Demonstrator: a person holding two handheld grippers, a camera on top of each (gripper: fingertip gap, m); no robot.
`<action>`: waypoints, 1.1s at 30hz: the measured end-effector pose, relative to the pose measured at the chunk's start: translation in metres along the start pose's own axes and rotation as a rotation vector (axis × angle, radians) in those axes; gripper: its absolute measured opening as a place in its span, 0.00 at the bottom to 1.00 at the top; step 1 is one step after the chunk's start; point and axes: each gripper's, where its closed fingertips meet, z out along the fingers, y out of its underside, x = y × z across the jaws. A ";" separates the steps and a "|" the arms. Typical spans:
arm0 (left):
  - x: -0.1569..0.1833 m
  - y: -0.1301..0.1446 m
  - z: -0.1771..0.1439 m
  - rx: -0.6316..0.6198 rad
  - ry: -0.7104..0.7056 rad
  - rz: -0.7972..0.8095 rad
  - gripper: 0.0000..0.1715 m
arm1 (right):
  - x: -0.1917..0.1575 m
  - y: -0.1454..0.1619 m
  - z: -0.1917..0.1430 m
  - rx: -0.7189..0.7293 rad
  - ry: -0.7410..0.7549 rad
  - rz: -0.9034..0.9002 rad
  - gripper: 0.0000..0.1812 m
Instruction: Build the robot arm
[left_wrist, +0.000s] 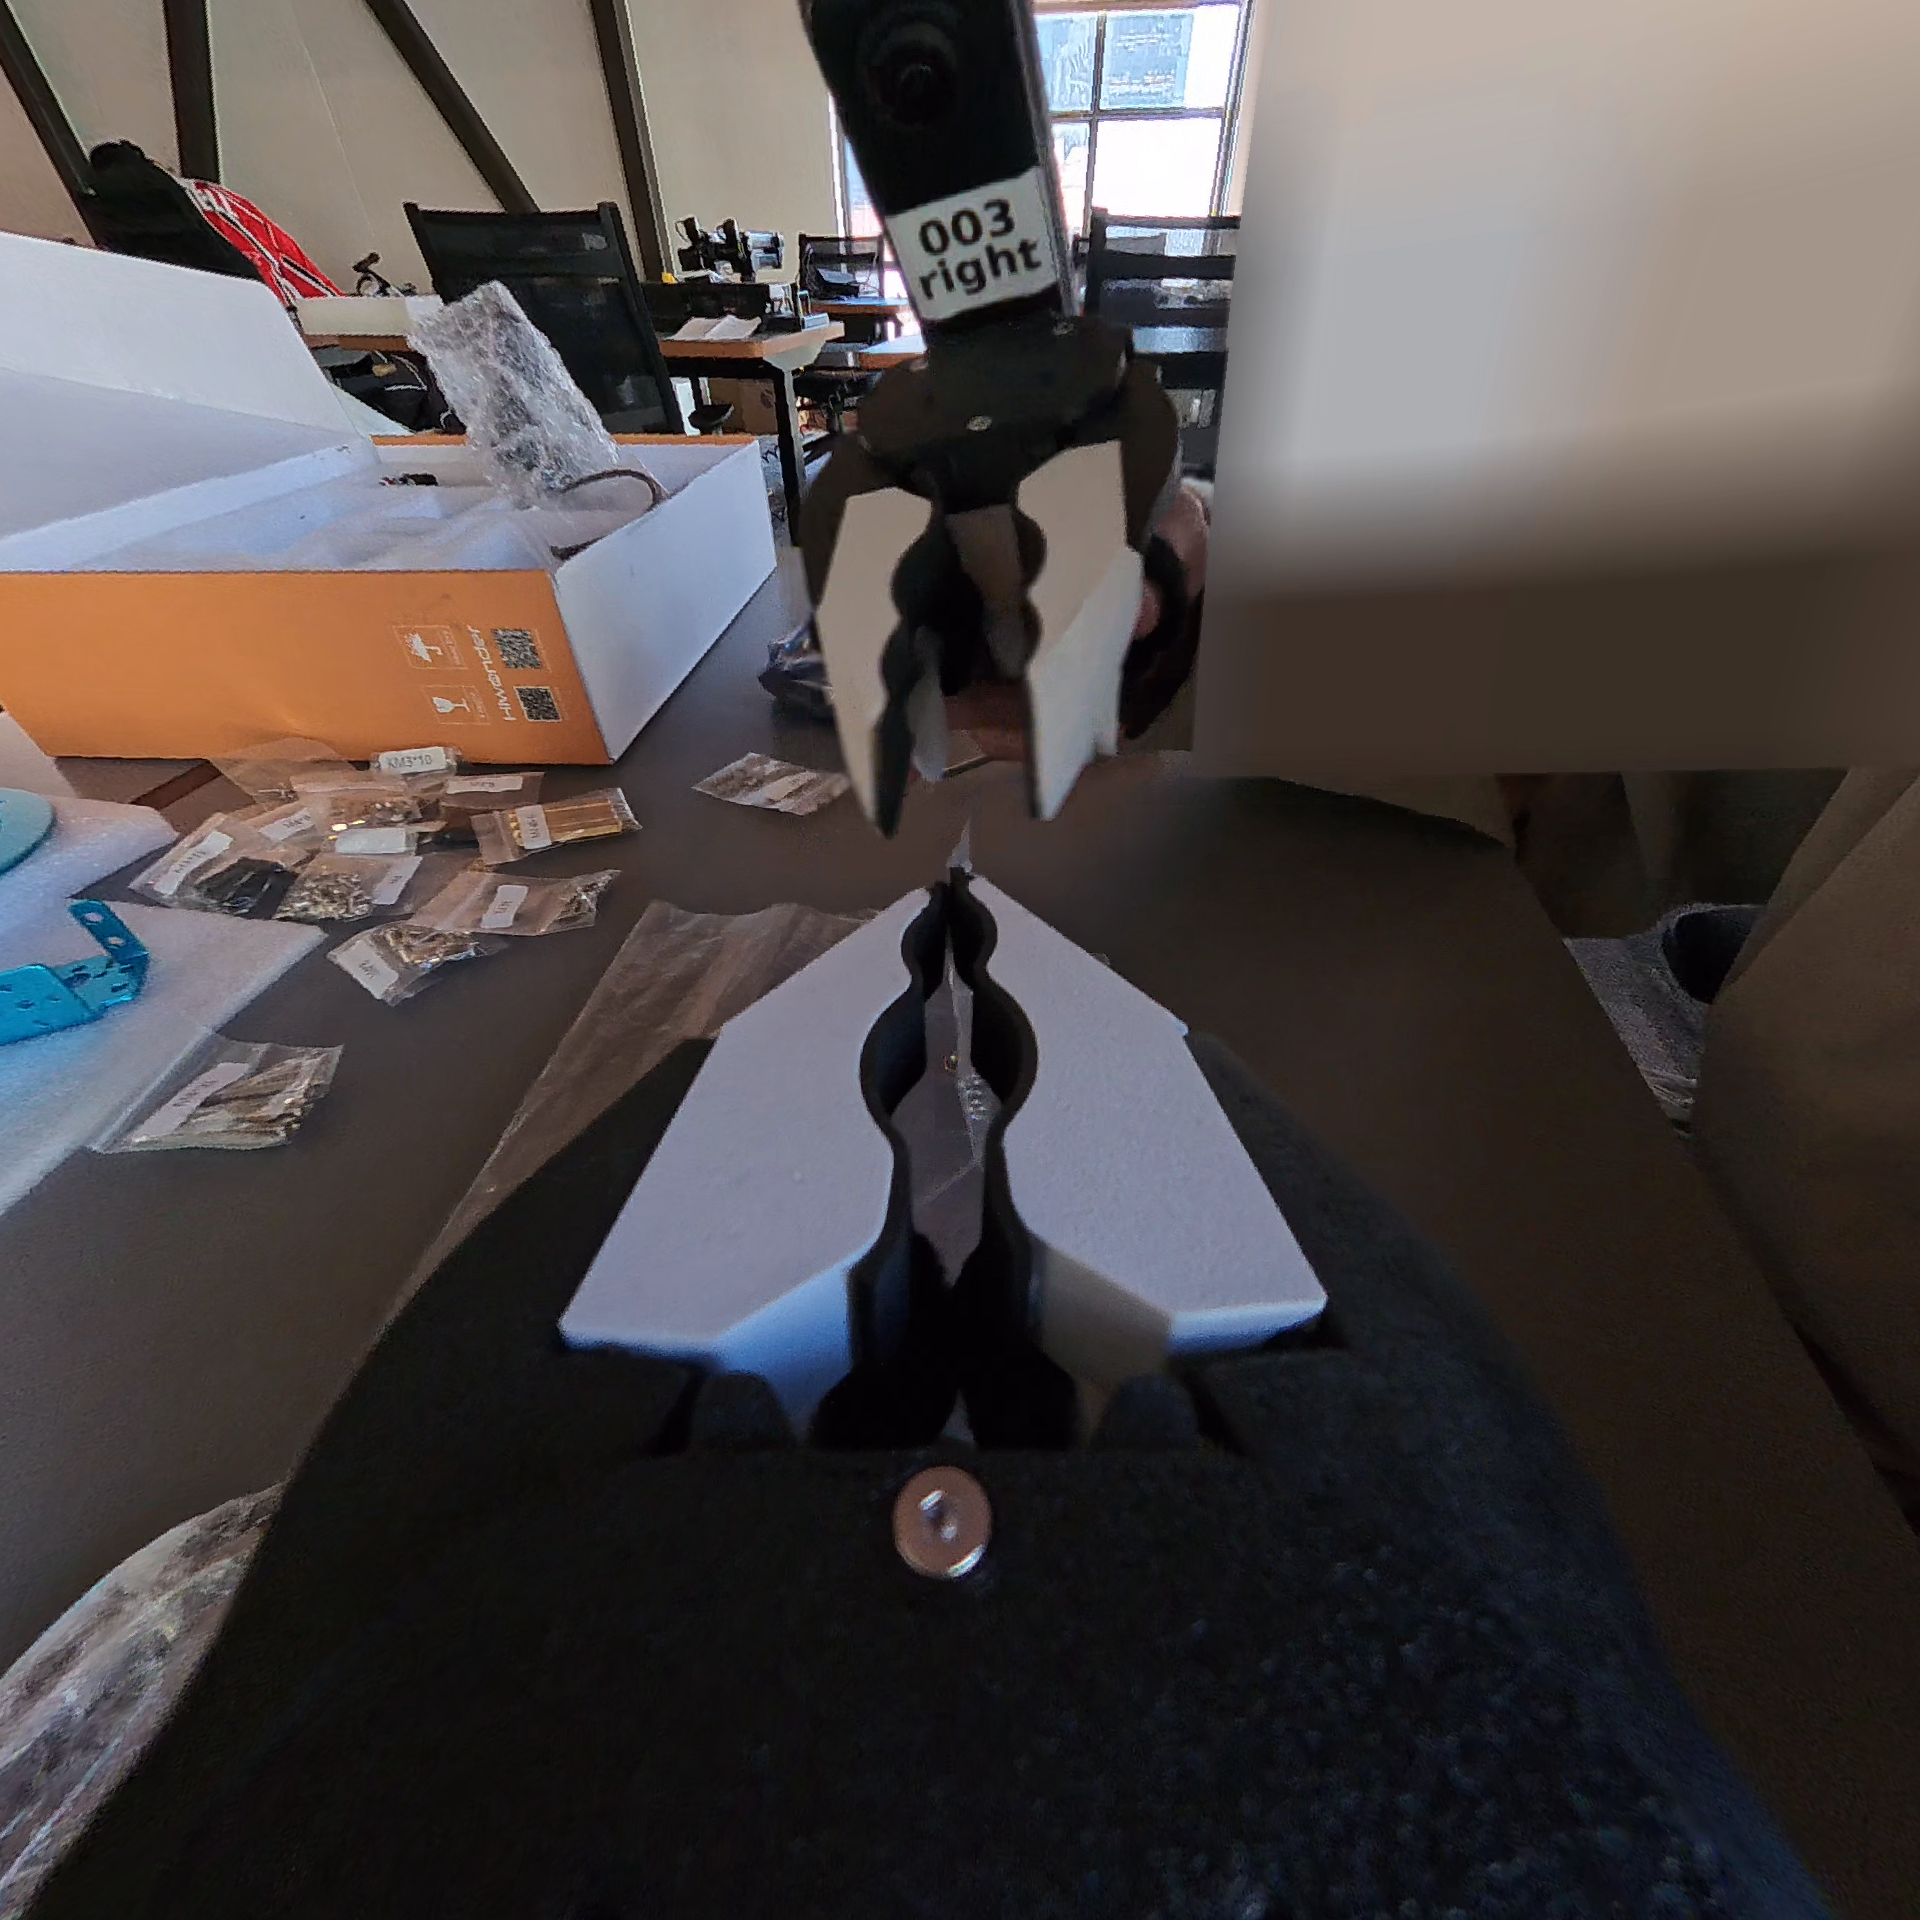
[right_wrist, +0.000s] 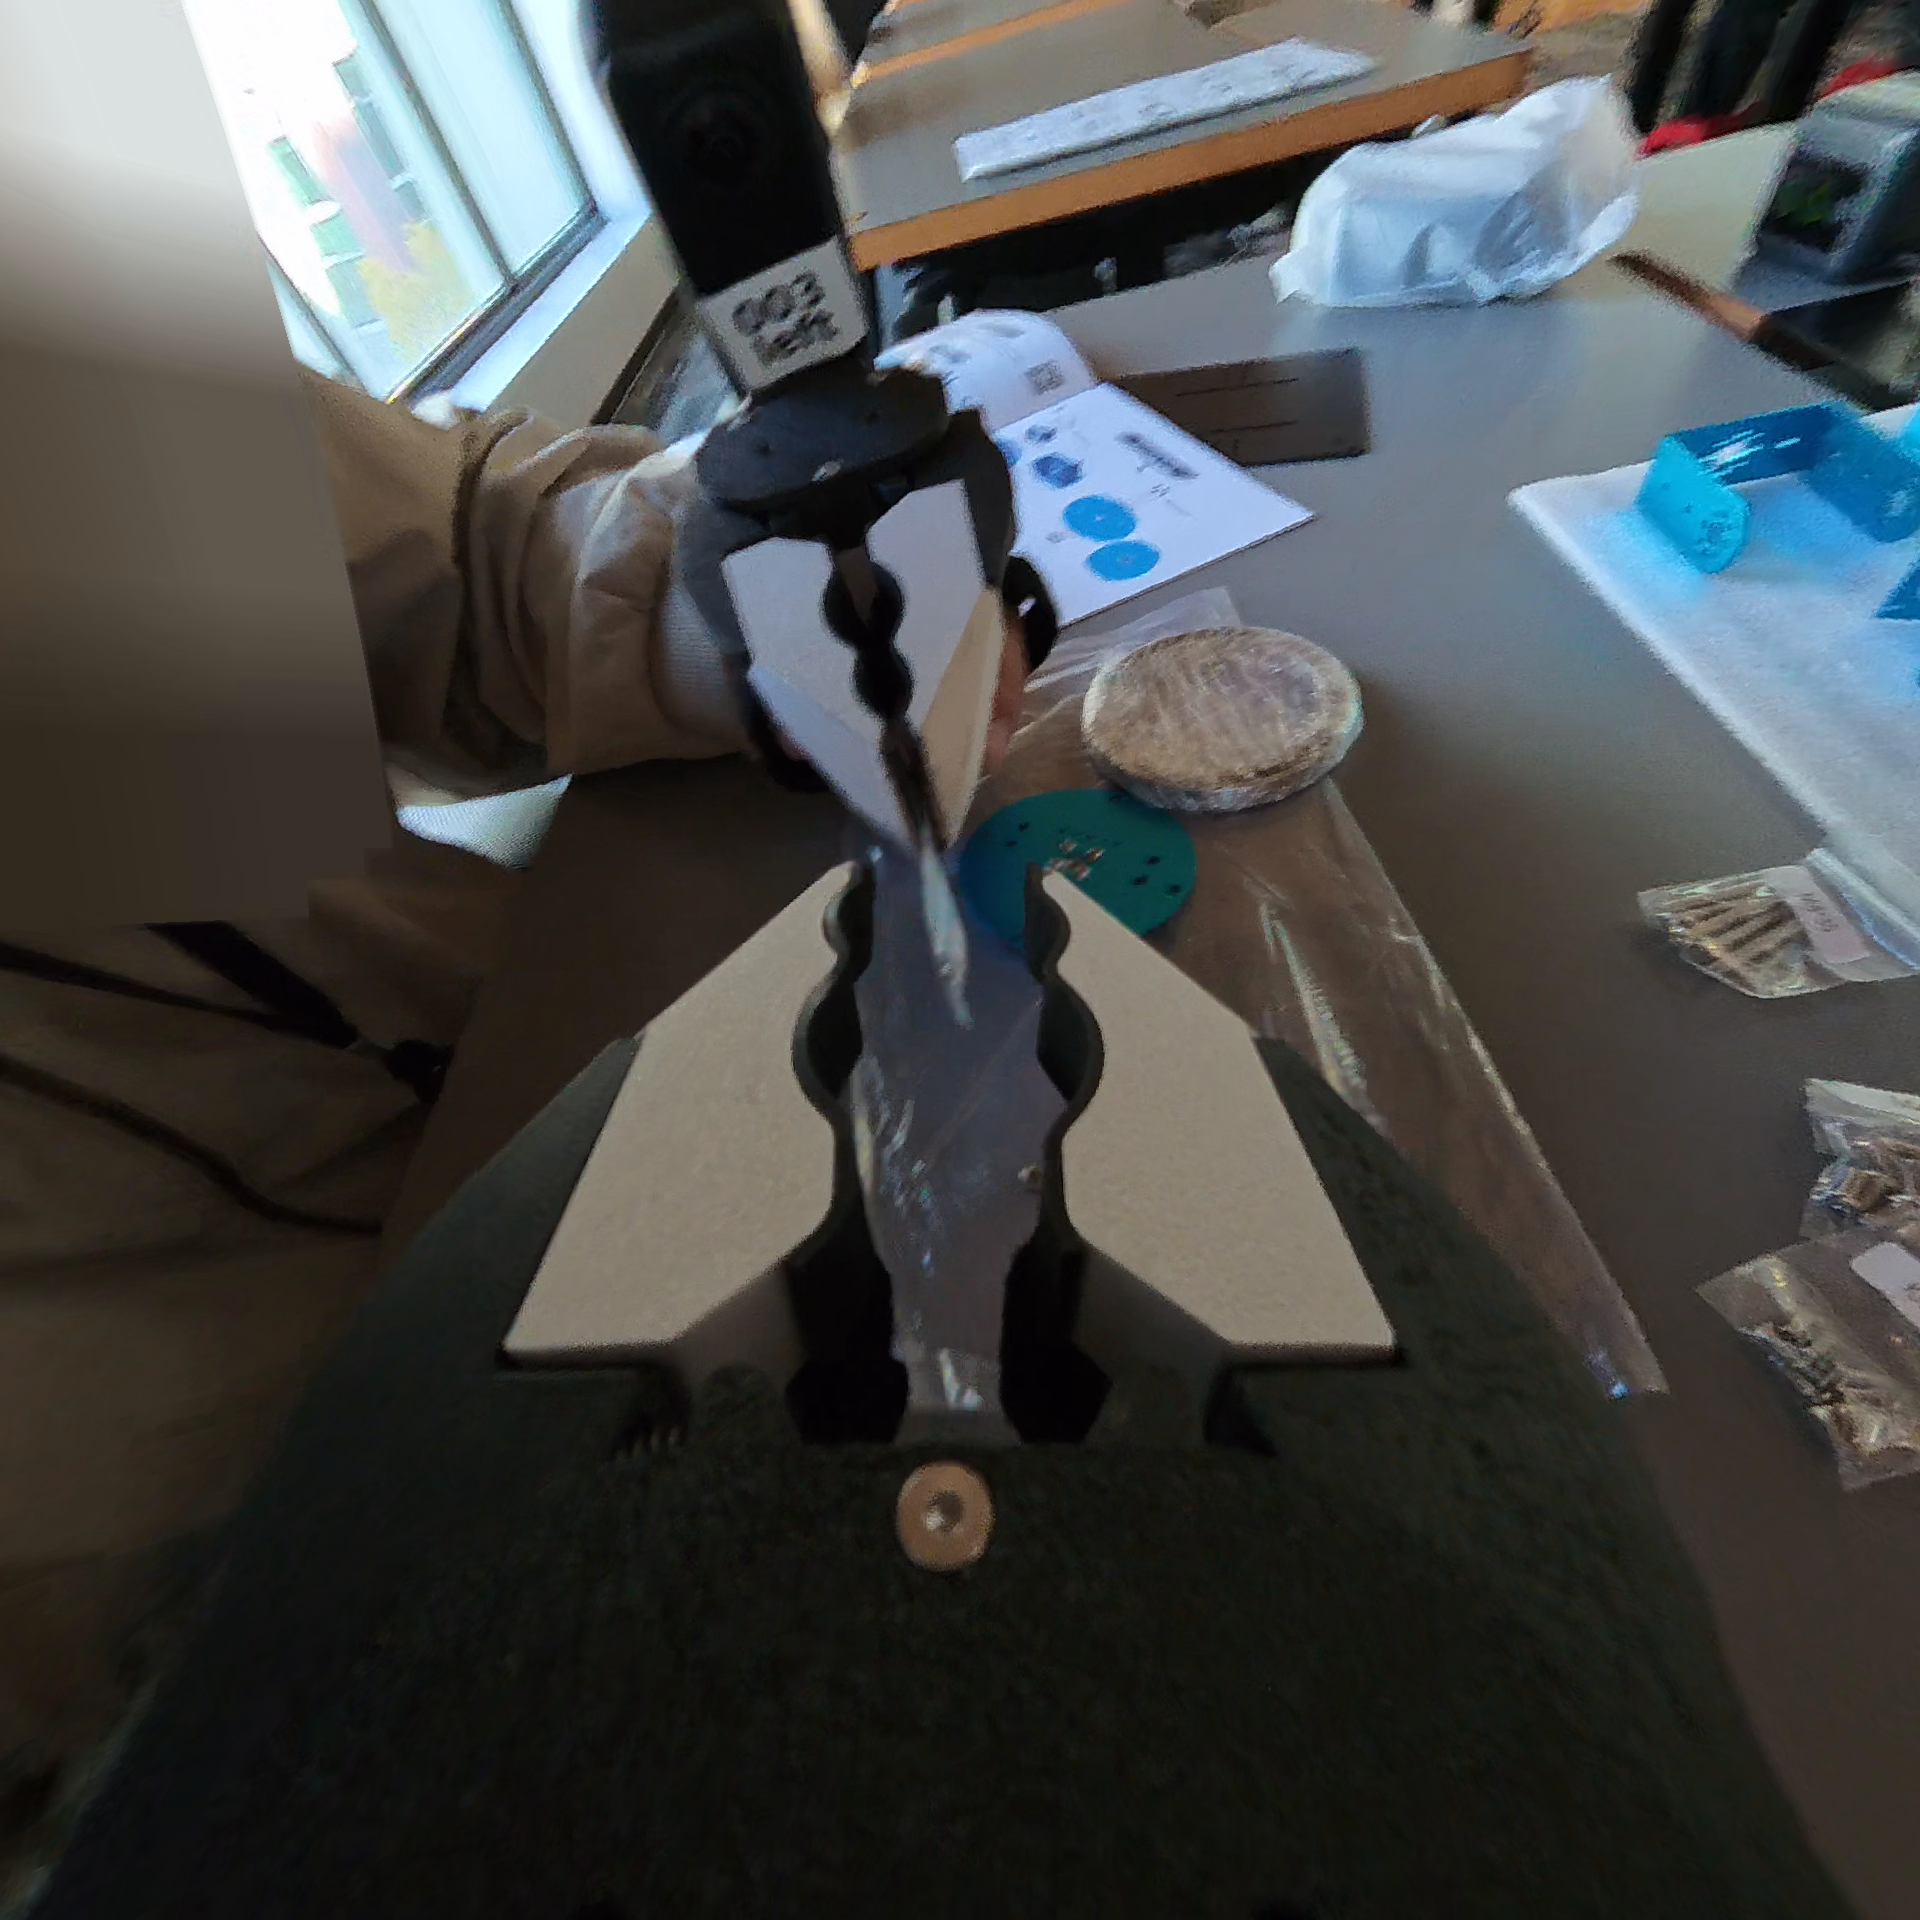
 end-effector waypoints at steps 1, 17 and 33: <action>-0.001 -0.001 -0.001 0.005 -0.001 -0.005 0.00 | -0.004 0.004 -0.002 -0.038 -0.019 -0.010 0.16; -0.011 -0.018 -0.009 0.115 -0.020 -0.095 0.00 | 0.004 -0.006 -0.002 0.044 0.056 -0.083 0.00; -0.011 -0.023 -0.012 0.136 0.000 -0.120 0.03 | 0.000 -0.020 -0.013 0.127 0.011 -0.033 0.00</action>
